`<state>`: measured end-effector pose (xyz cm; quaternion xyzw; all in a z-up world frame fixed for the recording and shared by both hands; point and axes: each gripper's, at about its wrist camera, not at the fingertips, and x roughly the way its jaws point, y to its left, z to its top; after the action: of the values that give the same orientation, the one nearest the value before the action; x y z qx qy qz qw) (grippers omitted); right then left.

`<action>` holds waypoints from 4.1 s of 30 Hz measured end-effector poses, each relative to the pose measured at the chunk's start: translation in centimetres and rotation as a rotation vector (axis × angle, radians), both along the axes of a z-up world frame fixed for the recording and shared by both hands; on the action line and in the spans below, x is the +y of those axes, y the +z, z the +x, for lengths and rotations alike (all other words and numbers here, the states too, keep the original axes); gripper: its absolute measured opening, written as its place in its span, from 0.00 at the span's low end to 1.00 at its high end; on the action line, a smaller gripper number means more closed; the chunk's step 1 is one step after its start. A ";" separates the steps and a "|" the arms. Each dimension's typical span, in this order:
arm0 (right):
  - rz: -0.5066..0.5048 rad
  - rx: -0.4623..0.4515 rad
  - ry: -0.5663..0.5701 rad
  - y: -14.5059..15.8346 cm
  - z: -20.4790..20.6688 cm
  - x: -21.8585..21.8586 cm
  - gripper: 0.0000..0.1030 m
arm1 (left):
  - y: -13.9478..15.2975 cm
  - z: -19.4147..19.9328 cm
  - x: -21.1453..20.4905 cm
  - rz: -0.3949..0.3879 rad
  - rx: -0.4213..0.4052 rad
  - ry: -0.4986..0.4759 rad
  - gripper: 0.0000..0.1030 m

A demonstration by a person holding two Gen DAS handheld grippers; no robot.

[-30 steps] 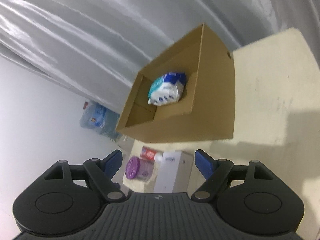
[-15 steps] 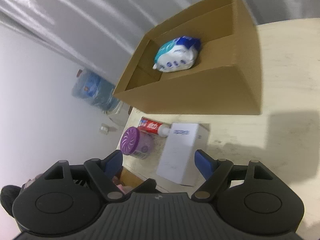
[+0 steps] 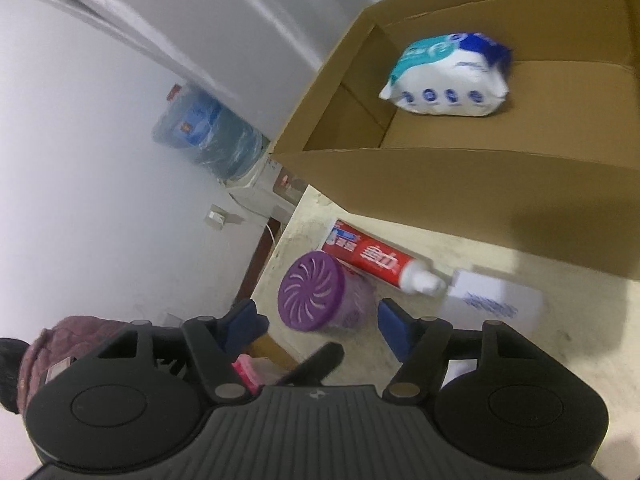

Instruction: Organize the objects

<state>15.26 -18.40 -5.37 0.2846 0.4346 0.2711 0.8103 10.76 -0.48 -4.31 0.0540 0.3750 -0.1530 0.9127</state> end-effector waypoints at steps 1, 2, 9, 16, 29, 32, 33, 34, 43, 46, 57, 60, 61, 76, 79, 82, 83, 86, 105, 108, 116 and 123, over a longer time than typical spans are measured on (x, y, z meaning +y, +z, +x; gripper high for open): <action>-0.006 0.004 0.004 -0.2 0.4 0.5 0.65 | -0.2 0.3 0.1 0.001 0.005 -0.002 0.75; -0.015 0.009 0.008 -0.3 0.8 1.0 0.65 | -0.5 0.5 0.1 0.003 0.007 -0.006 0.74; -0.078 0.041 0.011 -1.7 2.7 3.2 0.59 | -1.7 1.9 0.2 0.017 0.024 -0.039 0.67; -0.052 0.073 0.017 -2.7 3.3 3.4 0.36 | -2.2 2.6 0.3 0.013 0.034 -0.040 0.60; 0.027 0.005 -0.018 0.4 -0.5 -0.1 0.37 | 2.6 -1.3 -2.5 0.019 -0.069 -0.065 0.60; 0.029 -0.010 -0.044 1.0 -2.2 -1.9 0.37 | 3.1 -2.5 -4.0 0.012 -0.083 -0.096 0.60; 0.027 -0.013 -0.055 1.1 -2.7 -2.6 0.37 | 3.1 -2.9 -4.5 0.010 -0.088 -0.109 0.60; 0.024 -0.016 -0.066 1.1 -3.3 -3.2 0.37 | 3.2 -3.3 -5.0 0.010 -0.092 -0.123 0.60; 0.008 0.007 -0.157 -0.3 -6.1 -7.4 0.37 | 2.1 -5.0 -8.6 -0.001 -0.082 -0.228 0.60; 0.007 0.014 -0.168 -0.8 -6.3 -8.0 0.37 | 1.7 -4.9 -8.9 0.000 -0.073 -0.242 0.60; -0.013 0.015 -0.160 -1.4 -6.2 -8.0 0.38 | 0.2 -3.7 -9.4 0.027 -0.057 -0.262 0.62; -0.011 0.015 -0.159 -1.5 -6.1 -8.1 0.38 | -0.1 -3.7 -9.4 0.030 -0.037 -0.272 0.65; -0.011 0.016 -0.158 -1.5 -6.1 -8.1 0.38 | -0.3 -3.5 -9.4 0.033 -0.027 -0.272 0.65; 0.005 0.016 -0.168 -1.5 -6.1 -8.2 0.40 | -1.0 -2.4 -9.1 0.024 0.015 -0.263 0.61; 0.020 0.030 -0.159 -1.6 -6.2 -8.4 0.40 | -0.8 -2.6 -9.0 0.026 0.022 -0.264 0.61; 0.024 0.040 -0.151 -1.6 -6.5 -8.5 0.40 | -0.5 -3.3 -9.1 0.035 0.022 -0.270 0.60; 0.023 0.043 -0.150 -1.6 -6.6 -8.5 0.40 | -0.5 -3.5 -9.1 0.039 0.024 -0.271 0.60; 0.015 0.045 -0.154 -1.6 -6.8 -8.6 0.40 | -0.5 -3.9 -9.2 0.043 0.026 -0.276 0.60; 0.014 0.034 -0.161 -1.7 -6.4 -8.5 0.40 | -0.9 -3.6 -9.9 0.086 0.027 -0.277 0.61; 0.013 0.033 -0.157 -1.7 -6.4 -8.5 0.40 | -0.9 -3.7 -10.0 0.089 0.028 -0.273 0.61; 0.006 0.037 -0.146 -1.6 -6.3 -8.2 0.40 | -0.7 -4.0 -10.1 0.102 0.038 -0.272 0.61; 0.010 0.042 -0.148 -1.7 -6.1 -8.2 0.40 | -1.0 -4.0 -10.5 0.136 0.035 -0.274 0.62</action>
<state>9.17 -26.62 -7.10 0.3257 0.4279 0.2069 0.8173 6.73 -11.00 -5.29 0.1636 0.3893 -0.2514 0.8709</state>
